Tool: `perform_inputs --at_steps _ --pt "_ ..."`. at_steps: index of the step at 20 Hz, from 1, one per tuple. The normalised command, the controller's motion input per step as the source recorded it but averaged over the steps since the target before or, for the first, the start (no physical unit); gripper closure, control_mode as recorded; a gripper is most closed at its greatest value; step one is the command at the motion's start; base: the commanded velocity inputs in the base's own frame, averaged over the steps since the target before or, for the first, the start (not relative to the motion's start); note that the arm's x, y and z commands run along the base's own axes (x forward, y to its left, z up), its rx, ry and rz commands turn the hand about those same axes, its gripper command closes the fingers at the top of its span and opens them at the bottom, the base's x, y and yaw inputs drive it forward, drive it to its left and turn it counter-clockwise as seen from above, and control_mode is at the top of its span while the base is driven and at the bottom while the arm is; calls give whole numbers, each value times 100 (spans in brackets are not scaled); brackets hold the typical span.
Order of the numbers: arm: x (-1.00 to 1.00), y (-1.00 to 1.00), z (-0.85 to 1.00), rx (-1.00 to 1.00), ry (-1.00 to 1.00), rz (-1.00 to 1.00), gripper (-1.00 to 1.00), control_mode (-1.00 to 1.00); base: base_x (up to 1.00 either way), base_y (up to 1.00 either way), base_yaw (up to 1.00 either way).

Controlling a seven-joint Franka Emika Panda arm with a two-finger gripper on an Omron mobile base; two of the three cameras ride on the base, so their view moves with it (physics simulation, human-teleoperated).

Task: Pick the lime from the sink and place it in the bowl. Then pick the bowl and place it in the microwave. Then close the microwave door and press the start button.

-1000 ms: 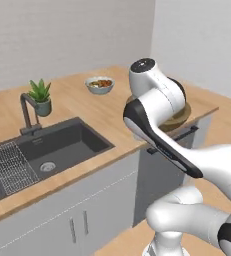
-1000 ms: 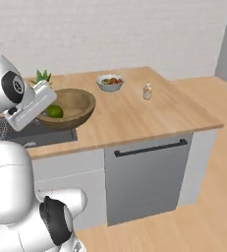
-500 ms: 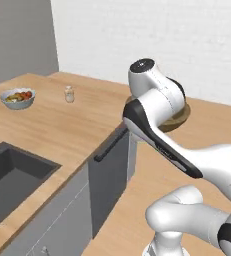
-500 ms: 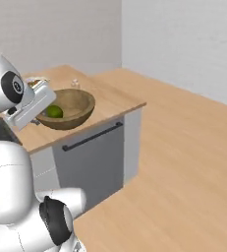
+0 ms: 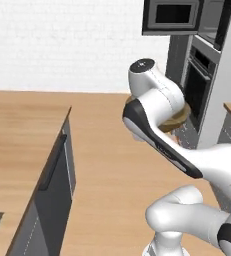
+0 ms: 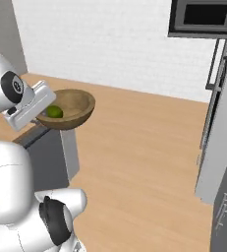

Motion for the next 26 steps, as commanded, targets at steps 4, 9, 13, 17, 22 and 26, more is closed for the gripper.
perform_inputs --at_steps 4,9,13,17,22,26 --pt "0 0 0 0 0 0 100 100 96 4 -34" --pt "0 0 0 0 0 0 100 100 100 3 -19" --pt "0 0 0 0 0 0 100 100 100 3 -16" --pt "0 0 0 0 0 0 100 100 100 13 -23" --pt "0 0 0 0 0 0 100 100 100 35 -33" --pt "0 0 0 0 0 0 100 100 95 52 -41"
